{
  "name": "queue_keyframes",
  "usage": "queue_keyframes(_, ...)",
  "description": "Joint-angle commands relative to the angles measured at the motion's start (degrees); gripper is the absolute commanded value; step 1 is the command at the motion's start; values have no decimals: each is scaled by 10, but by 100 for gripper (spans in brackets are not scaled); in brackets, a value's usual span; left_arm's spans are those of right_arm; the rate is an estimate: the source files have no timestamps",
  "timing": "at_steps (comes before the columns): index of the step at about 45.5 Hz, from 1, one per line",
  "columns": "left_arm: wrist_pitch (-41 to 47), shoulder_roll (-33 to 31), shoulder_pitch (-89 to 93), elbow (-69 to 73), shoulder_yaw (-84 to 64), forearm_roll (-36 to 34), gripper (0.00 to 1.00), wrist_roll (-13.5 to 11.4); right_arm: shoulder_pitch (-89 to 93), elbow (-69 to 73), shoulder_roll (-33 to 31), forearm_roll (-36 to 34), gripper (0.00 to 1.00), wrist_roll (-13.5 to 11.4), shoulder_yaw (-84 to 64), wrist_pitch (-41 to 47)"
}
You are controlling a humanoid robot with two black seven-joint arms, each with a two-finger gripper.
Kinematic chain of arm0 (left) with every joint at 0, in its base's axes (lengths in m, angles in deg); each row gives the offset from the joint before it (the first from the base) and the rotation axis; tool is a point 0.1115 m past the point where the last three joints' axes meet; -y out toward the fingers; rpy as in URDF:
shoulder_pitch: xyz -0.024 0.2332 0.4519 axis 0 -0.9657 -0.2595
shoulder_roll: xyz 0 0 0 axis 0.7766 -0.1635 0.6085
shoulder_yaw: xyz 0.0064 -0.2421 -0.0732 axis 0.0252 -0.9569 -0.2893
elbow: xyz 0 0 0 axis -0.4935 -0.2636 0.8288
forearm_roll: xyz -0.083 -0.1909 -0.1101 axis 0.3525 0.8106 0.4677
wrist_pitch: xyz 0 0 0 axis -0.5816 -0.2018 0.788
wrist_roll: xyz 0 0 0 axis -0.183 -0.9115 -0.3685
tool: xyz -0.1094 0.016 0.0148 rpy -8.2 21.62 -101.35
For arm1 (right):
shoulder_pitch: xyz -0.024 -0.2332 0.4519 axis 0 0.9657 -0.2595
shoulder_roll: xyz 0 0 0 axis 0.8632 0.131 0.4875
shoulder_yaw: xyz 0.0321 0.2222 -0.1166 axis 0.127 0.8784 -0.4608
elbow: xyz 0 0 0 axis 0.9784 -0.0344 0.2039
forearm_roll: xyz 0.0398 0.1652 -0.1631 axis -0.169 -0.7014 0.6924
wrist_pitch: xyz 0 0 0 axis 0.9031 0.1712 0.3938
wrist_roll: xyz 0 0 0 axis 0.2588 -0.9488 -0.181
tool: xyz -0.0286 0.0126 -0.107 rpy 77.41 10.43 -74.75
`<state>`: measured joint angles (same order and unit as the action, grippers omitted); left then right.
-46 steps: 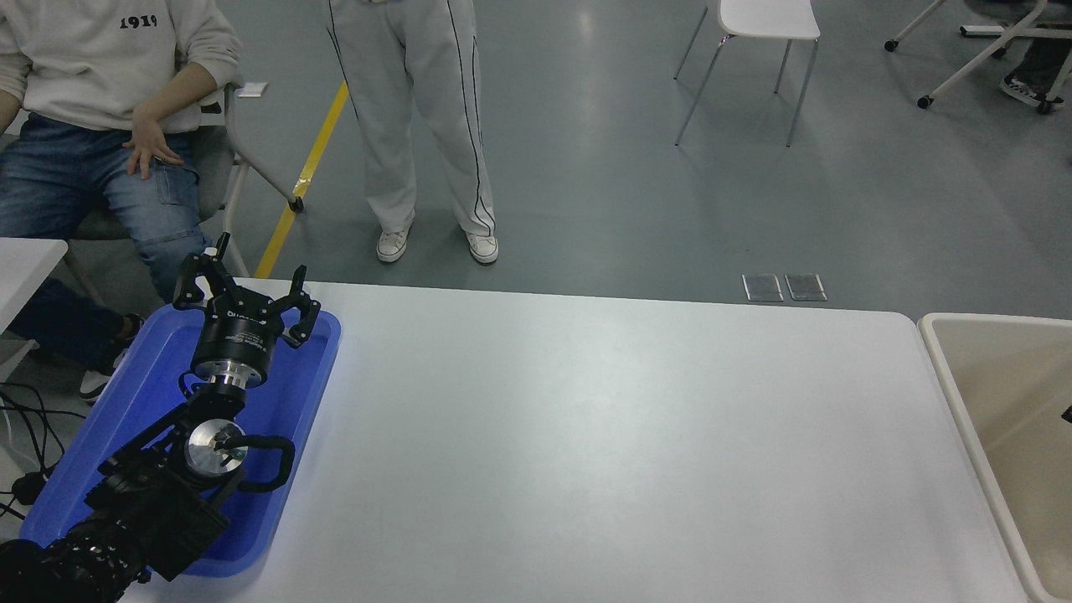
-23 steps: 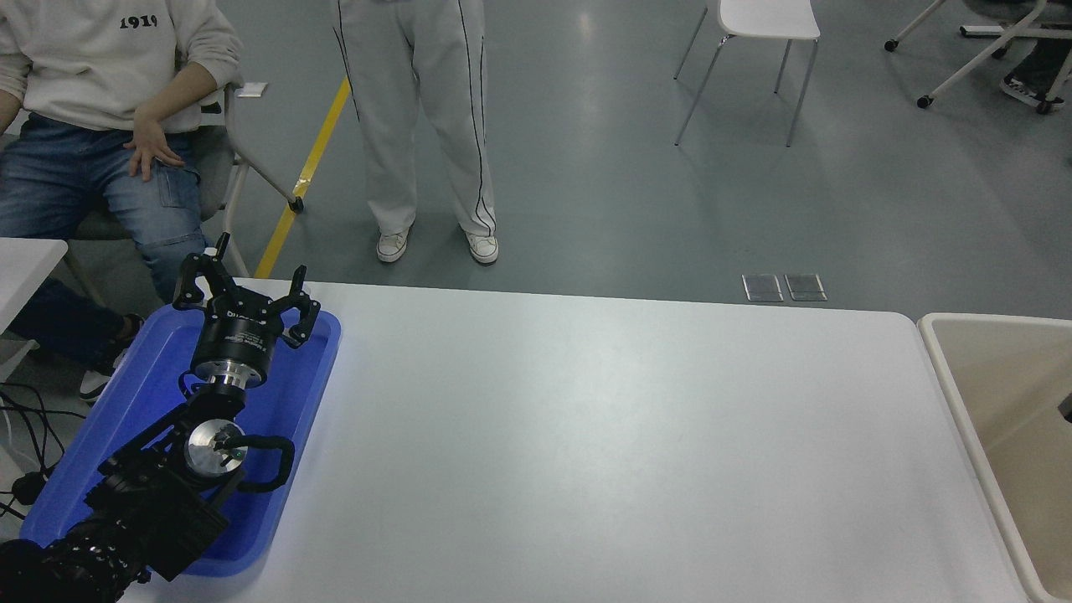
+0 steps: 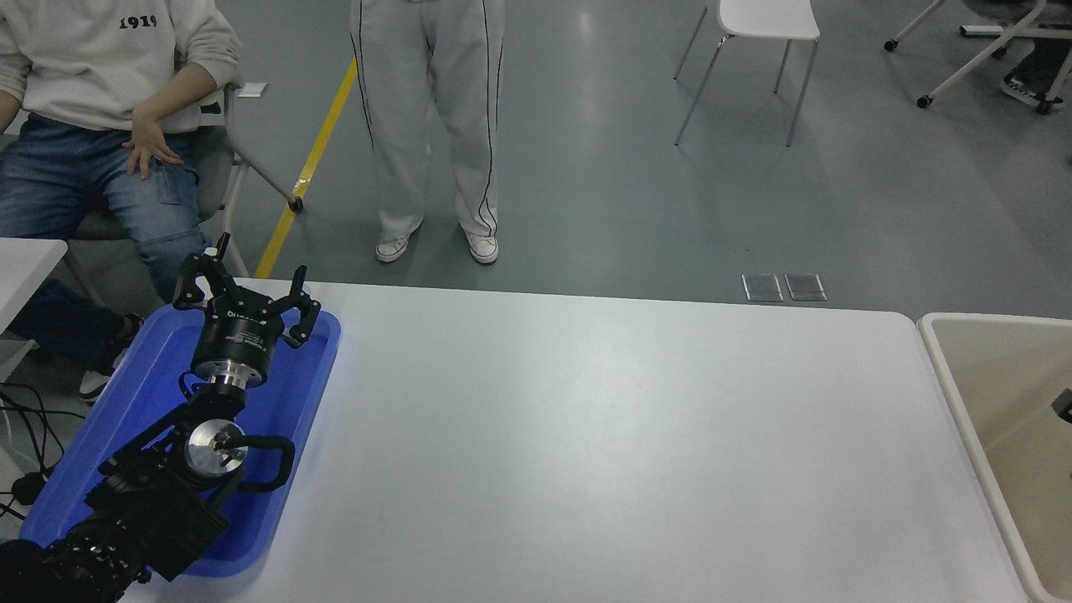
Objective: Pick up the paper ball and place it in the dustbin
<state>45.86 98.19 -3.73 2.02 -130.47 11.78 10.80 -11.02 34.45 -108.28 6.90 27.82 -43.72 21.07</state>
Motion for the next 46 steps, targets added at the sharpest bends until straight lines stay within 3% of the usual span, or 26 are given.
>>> queue_keyframes(1,0,1,0,0,0,0,100,1,-46,129,-63,3,100,-1,-7,3)
queue_keyframes(9,0,0,0,0,0,0,100,1,-104,241,-112,2,100,-1,-74,9)
queue_keyframes(25,0,0,0,0,0,0,100,1,-219,352,-132,-5,100,-1,-190,68)
queue_keyframes(37,0,0,0,0,0,0,100,1,-229,354,-121,-14,100,-1,-73,61)
queue_keyframes(46,0,0,0,0,0,0,100,1,-216,347,-117,-113,100,2,50,53)
